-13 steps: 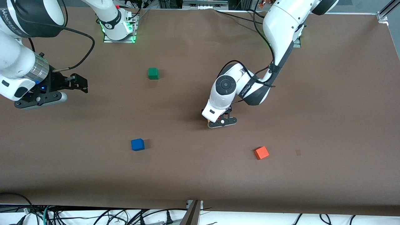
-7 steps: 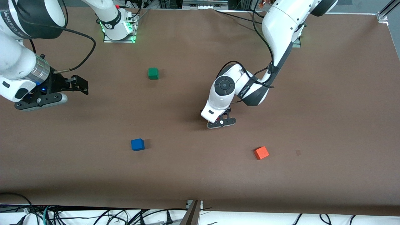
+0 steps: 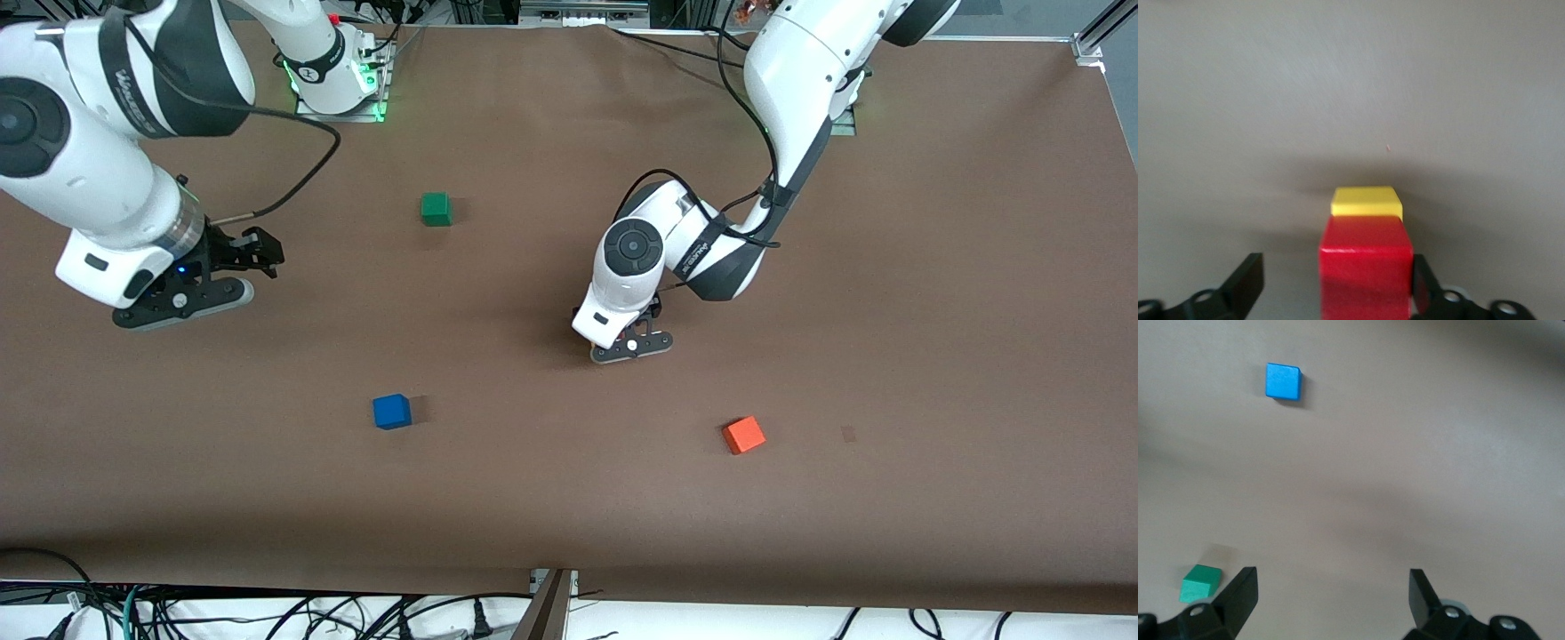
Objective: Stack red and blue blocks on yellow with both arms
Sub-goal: 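Retract the left gripper while the right gripper grasps the blue cube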
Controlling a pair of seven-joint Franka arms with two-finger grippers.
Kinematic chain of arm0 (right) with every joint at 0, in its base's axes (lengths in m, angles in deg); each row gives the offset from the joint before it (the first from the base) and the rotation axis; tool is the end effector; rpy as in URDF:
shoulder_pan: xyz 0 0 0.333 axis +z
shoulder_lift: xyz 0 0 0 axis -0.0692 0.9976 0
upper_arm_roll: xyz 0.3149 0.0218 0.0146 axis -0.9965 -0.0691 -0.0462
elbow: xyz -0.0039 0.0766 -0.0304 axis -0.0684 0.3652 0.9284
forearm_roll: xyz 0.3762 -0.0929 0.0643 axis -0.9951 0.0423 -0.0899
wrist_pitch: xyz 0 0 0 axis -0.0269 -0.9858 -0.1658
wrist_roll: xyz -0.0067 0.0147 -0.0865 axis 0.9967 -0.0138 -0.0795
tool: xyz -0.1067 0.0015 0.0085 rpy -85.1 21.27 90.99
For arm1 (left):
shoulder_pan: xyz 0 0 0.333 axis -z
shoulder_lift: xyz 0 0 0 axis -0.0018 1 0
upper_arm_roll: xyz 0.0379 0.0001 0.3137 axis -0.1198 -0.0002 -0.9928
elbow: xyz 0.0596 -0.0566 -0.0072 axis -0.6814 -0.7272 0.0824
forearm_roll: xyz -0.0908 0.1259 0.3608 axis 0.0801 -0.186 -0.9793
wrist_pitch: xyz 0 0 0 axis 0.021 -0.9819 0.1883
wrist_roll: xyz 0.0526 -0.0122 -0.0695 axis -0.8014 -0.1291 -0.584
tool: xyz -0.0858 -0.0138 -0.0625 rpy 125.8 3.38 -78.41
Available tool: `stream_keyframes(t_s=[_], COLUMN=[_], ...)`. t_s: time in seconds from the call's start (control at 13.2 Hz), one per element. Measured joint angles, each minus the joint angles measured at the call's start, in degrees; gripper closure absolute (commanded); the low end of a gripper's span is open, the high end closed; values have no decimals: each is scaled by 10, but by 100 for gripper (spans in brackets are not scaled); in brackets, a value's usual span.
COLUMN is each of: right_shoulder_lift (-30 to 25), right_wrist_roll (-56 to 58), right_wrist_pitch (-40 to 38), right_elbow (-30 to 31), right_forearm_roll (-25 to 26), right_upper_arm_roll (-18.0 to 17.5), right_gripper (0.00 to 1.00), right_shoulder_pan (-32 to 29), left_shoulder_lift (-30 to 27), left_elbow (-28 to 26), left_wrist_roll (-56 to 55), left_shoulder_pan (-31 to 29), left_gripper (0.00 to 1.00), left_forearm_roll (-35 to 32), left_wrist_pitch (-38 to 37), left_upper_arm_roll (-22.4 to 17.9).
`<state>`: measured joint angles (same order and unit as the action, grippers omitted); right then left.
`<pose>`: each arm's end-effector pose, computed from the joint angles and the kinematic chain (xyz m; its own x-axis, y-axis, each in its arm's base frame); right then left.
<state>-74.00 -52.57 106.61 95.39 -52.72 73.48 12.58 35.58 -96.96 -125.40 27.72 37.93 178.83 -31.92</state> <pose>0.6129 0.1179 0.5099 0.9421 0.3188 -0.1038 0.3301 -0.9363 0.1199 0.5811 -0.4303 0.2622 0.9719 0.2293 -0.0527 0.2295 -0.9733 -0.0010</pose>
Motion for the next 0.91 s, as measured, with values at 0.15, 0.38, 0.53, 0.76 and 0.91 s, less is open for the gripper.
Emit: stream_keyframes(t_s=[0.15, 0.38, 0.53, 0.76, 0.91], right_shoulder_lift=[13, 36, 77, 176, 242], right_wrist_roll=[0, 0, 0, -6, -23], right_wrist_pitch=[3, 31, 85, 119, 170], right_elbow=[0, 0, -7, -69, -107], right_forearm_roll=[0, -53, -81, -87, -88], right_upper_arm_roll=[4, 4, 1, -6, -22], right_gripper=[0, 0, 0, 0, 0], right_shoulder_pan=[-8, -12, -10, -4, -3], left_shoulder_lift=[-42, -148, -212, -271, -291], left_elbow=[19, 28, 26, 18, 15], left_wrist_roll=[38, 145, 220, 340, 421], left_shoulder_pan=[-12, -57, -111, -189, -237], left_gripper=[0, 0, 0, 0, 0], left_forearm_roll=[-2, -2, -2, -2, -2], left_wrist_pitch=[-53, -136, -162, -208, -244], left_upper_arm_roll=[-25, -91, -106, -109, -115])
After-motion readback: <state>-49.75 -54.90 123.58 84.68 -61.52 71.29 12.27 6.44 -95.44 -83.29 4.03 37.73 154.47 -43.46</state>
